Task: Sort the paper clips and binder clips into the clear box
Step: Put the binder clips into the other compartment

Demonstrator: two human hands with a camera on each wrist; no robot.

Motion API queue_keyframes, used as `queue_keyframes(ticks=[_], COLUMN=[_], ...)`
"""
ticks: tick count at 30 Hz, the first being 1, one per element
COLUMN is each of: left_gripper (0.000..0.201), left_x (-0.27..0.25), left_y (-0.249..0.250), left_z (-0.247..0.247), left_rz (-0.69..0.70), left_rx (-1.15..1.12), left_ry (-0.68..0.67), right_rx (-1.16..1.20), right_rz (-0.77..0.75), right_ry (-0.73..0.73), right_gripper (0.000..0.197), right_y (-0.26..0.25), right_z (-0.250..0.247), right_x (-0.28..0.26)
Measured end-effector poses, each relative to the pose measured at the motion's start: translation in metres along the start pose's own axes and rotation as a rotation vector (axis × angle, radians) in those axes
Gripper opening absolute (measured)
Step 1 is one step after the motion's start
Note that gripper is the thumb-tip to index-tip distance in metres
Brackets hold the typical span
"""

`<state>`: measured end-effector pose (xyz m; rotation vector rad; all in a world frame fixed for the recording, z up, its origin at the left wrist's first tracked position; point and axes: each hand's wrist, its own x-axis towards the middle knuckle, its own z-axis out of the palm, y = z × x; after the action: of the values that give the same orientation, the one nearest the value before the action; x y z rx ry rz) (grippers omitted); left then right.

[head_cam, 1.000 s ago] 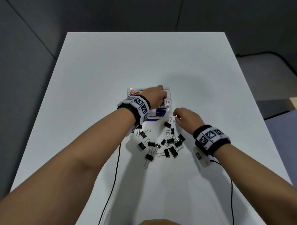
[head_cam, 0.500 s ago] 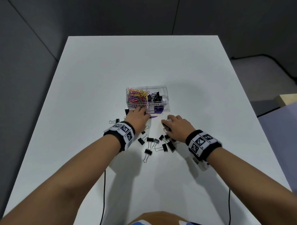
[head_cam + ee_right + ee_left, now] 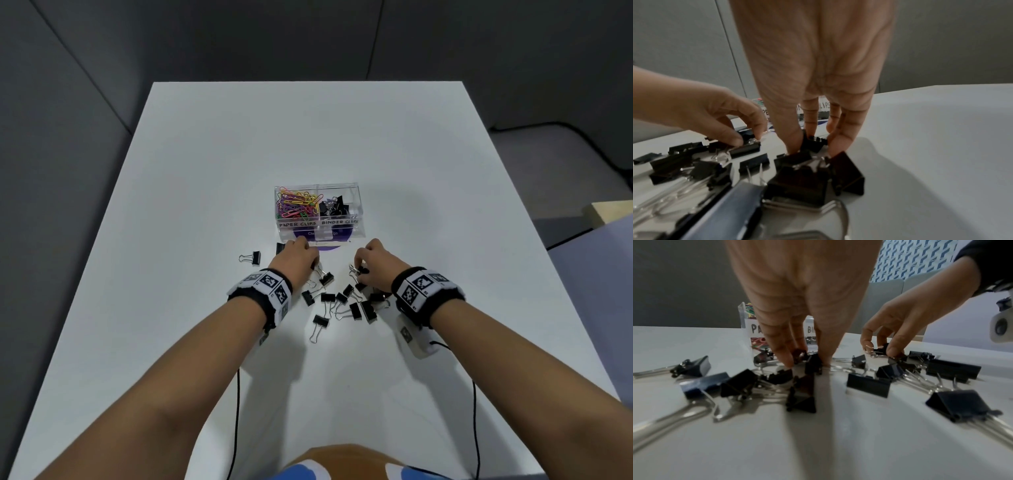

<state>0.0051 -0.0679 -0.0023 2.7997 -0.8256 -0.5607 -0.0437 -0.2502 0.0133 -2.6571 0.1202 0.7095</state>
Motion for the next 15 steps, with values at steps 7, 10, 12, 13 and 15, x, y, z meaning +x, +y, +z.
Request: queue_keyframes(ticks=[7,10,12,13,15], left_gripper=[0.022,0.017,0.018,0.019,0.023], left_x=[0.001,0.0027,0.0047,0.0057,0.0067], left_y=[-0.0041,-0.0032,-0.003,-0.0027,-0.0025], left_z=[0.0035,0.0047,0.003,0.0011,-0.0042], left_rz=[0.034,0.008,-0.005,-0.007,-0.007], left_rx=[-0.088,-0.062,-0.066,-0.08,-0.112], left_ry=[-0.052,-0.062,-0.083,-0.089,-0.081], right_rx=[-0.004,-0.008,-0.024,-0.039,-0.052], right_rz=[-0.037,-0.043,-0.041,-0.041,-0.037], right_ry=[0.0,-0.025,-0.035,-0.036,-0.03], right_gripper=[0.023,0.029,0.029,0.028,0.024], right_y=[-0.0099,-0.01,-0.0099,-0.0099,-0.01], right_z=[-0.0004,-0.0003,-0.0005,-0.0007,-0.0013], right_x=[0.005,0.0058,0.0065,0.0069,0.007])
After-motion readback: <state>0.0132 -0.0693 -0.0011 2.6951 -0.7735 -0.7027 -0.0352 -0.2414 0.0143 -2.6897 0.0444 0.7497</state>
